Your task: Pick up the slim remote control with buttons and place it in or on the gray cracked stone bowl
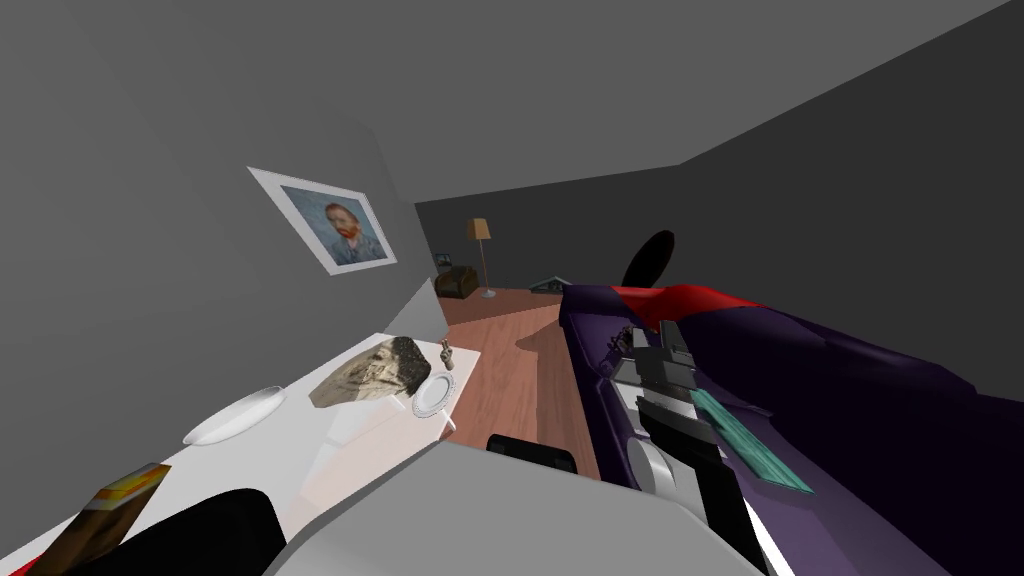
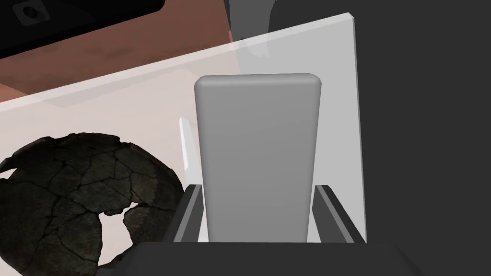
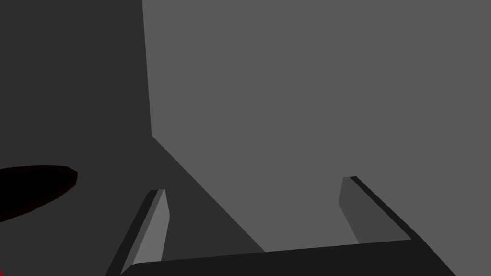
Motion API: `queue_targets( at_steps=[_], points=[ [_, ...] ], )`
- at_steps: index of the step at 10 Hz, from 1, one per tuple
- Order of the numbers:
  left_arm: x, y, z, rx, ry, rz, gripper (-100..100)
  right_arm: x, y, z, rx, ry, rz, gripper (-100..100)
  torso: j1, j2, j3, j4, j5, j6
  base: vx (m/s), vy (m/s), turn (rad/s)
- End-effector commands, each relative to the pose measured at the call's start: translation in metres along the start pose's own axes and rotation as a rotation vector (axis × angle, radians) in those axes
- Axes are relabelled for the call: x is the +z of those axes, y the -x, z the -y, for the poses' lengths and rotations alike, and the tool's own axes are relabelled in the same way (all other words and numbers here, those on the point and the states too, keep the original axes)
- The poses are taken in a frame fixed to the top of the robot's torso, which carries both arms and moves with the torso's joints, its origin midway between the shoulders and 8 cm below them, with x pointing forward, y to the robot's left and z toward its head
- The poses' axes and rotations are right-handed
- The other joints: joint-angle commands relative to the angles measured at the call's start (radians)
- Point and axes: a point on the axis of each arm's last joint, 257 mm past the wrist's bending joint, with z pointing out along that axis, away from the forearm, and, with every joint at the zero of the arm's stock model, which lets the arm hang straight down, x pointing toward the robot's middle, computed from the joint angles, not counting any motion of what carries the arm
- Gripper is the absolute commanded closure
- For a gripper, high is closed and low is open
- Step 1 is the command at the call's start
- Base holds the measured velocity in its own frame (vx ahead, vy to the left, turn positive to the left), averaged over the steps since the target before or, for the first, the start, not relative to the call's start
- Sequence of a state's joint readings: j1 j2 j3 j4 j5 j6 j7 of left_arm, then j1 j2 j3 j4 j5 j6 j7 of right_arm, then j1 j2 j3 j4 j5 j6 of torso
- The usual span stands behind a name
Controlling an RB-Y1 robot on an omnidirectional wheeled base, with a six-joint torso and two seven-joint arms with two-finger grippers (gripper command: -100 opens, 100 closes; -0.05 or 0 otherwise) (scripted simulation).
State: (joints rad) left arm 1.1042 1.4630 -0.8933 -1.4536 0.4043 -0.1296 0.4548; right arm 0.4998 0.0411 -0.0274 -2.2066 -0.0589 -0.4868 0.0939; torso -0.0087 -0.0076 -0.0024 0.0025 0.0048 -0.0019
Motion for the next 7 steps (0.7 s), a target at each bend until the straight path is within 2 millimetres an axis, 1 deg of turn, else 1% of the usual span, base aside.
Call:
queue_targets(
  at_steps=[1, 3, 4, 5, 7],
  points=[
    [-0.006, -0.004, 0.005, 0.006, -0.014, -0.018, 100, 0.000, 0.000, 0.000, 0.000, 0.000, 0.000, 0, 0.000, 0.000, 0.000, 0.000, 0.000, 0.000, 0.079, -0.070, 0.020],
    [-0.011, 0.007, 0.023, -0.030, -0.046, -0.007, 100, 0.000, 0.000, 0.000, 0.000, 0.000, 0.000, 0, 0.005, 0.000, 0.000, 0.001, 0.000, 0.001, 0.058, -0.015, -0.043],
    [-0.011, 0.007, 0.023, -0.030, -0.046, -0.007, 100, 0.000, 0.000, 0.000, 0.000, 0.000, 0.000, 0, 0.008, 0.001, 0.001, 0.001, 0.001, 0.001, 0.026, 0.020, -0.040],
    [-0.012, 0.013, 0.036, -0.057, -0.069, 0.004, 100, 0.000, 0.000, 0.000, 0.000, 0.000, 0.000, 0, 0.010, 0.003, 0.002, 0.001, 0.001, 0.000, 0.003, 0.032, -0.023],
    [-0.010, 0.026, 0.069, -0.122, -0.131, 0.024, 100, 0.000, 0.000, 0.000, 0.000, 0.000, 0.000, 0, 0.011, 0.007, 0.005, 0.003, 0.001, -0.001, -0.030, 0.045, -0.054]
  ],
)
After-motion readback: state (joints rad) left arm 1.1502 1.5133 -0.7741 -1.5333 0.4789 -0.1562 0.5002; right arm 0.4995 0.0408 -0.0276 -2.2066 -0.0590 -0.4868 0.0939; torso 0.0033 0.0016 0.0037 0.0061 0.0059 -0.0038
